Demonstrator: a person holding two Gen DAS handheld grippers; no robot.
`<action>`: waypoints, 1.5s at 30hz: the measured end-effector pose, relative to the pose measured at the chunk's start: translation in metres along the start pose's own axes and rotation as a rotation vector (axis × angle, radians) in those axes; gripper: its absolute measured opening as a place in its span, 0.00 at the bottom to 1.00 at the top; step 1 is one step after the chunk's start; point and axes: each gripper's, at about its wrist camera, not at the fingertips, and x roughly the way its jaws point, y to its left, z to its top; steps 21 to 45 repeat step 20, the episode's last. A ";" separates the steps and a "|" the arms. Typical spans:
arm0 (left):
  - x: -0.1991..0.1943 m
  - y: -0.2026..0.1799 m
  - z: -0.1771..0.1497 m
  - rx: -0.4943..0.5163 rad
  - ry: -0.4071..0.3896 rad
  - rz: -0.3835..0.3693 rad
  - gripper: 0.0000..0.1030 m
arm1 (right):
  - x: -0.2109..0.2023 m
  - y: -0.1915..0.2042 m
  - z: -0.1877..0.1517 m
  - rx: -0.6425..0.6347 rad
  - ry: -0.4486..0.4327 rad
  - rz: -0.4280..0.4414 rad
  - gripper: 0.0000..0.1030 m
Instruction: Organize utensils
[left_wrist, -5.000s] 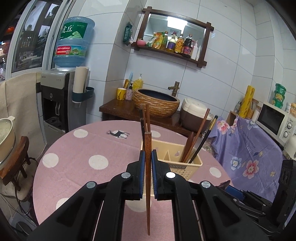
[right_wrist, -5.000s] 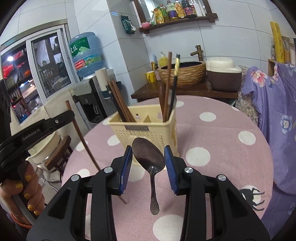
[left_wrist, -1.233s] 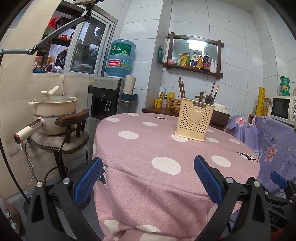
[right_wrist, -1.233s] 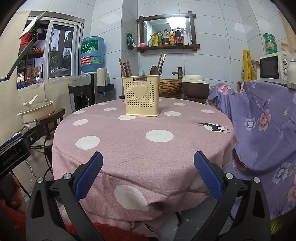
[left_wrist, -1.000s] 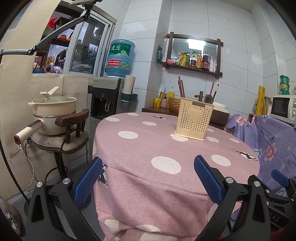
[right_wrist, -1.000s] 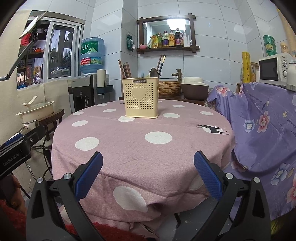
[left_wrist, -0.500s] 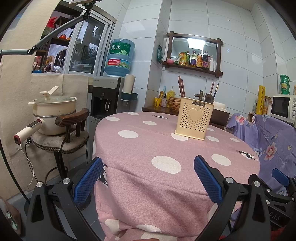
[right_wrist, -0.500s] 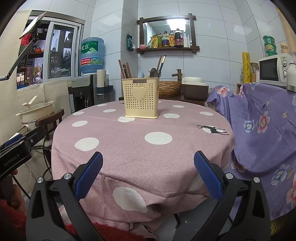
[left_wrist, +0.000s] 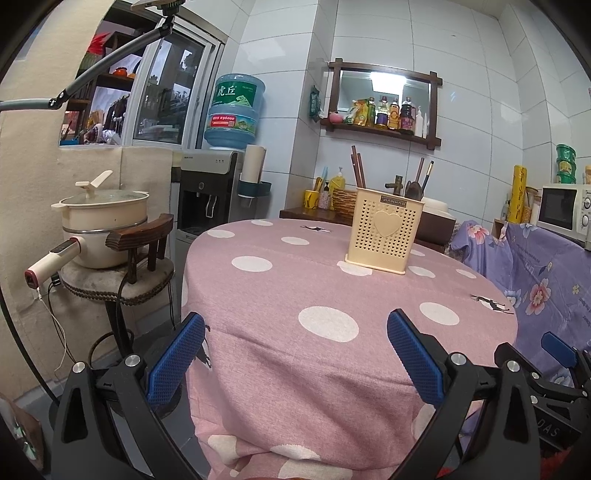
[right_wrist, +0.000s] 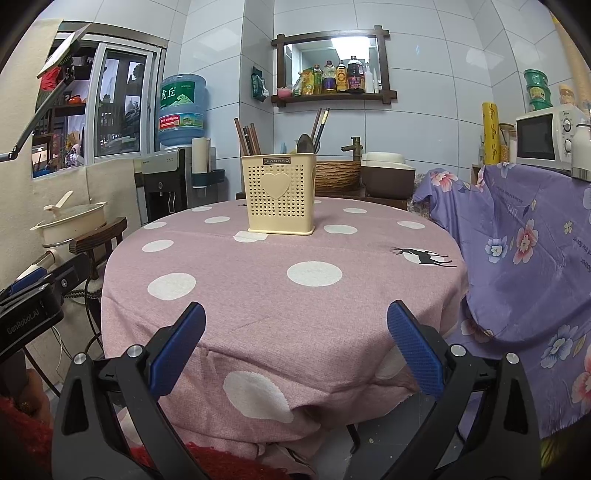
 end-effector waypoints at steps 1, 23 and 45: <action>0.000 0.000 0.000 0.000 0.001 -0.001 0.95 | 0.000 0.000 0.000 0.000 0.001 0.001 0.94; 0.000 0.000 -0.002 0.005 0.008 -0.005 0.95 | 0.001 -0.001 -0.001 0.002 0.004 0.001 0.94; 0.000 0.000 -0.002 0.005 0.008 -0.005 0.95 | 0.001 -0.001 -0.001 0.002 0.004 0.001 0.94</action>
